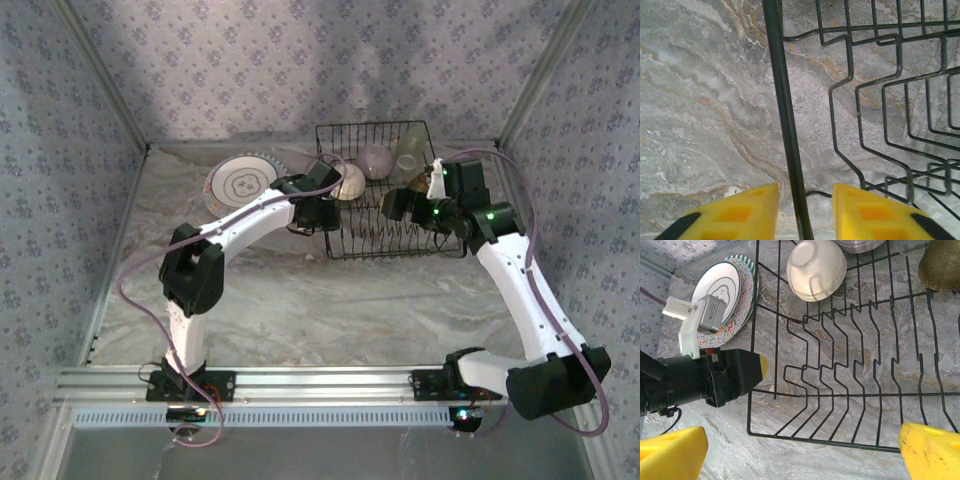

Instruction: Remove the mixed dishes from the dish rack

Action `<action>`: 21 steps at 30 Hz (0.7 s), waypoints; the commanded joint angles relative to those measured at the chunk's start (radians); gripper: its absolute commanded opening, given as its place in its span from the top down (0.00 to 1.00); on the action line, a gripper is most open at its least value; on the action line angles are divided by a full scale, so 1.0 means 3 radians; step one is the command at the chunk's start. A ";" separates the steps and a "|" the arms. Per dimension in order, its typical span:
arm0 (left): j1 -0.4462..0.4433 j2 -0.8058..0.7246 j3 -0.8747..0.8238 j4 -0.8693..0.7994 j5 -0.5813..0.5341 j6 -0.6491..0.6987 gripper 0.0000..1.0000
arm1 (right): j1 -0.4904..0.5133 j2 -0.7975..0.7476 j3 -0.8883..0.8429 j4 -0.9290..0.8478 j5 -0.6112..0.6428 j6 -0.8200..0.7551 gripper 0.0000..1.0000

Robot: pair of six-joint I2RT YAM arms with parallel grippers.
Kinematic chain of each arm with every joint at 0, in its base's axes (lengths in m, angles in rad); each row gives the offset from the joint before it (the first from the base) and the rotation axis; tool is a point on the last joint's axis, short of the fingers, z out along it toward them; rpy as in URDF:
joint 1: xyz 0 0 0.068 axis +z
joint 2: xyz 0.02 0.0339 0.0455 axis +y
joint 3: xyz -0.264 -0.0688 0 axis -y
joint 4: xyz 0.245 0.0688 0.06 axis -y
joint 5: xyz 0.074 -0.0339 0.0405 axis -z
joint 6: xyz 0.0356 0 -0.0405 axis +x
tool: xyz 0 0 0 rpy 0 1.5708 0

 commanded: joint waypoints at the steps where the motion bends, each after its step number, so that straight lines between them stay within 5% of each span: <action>1: -0.0032 0.0058 0.0115 -0.0141 -0.0081 -0.0032 0.78 | -0.0027 -0.0065 -0.0030 0.0033 -0.0060 0.0008 0.00; 9: -0.0068 0.0110 0.0153 -0.0161 -0.0081 -0.0034 1.00 | -0.0039 -0.0065 -0.0084 0.0087 -0.0083 0.0024 0.00; 21: -0.0270 0.0054 0.0069 -0.0100 0.0032 -0.0010 1.00 | -0.0202 0.0061 -0.0057 0.0074 0.0204 -0.0054 0.00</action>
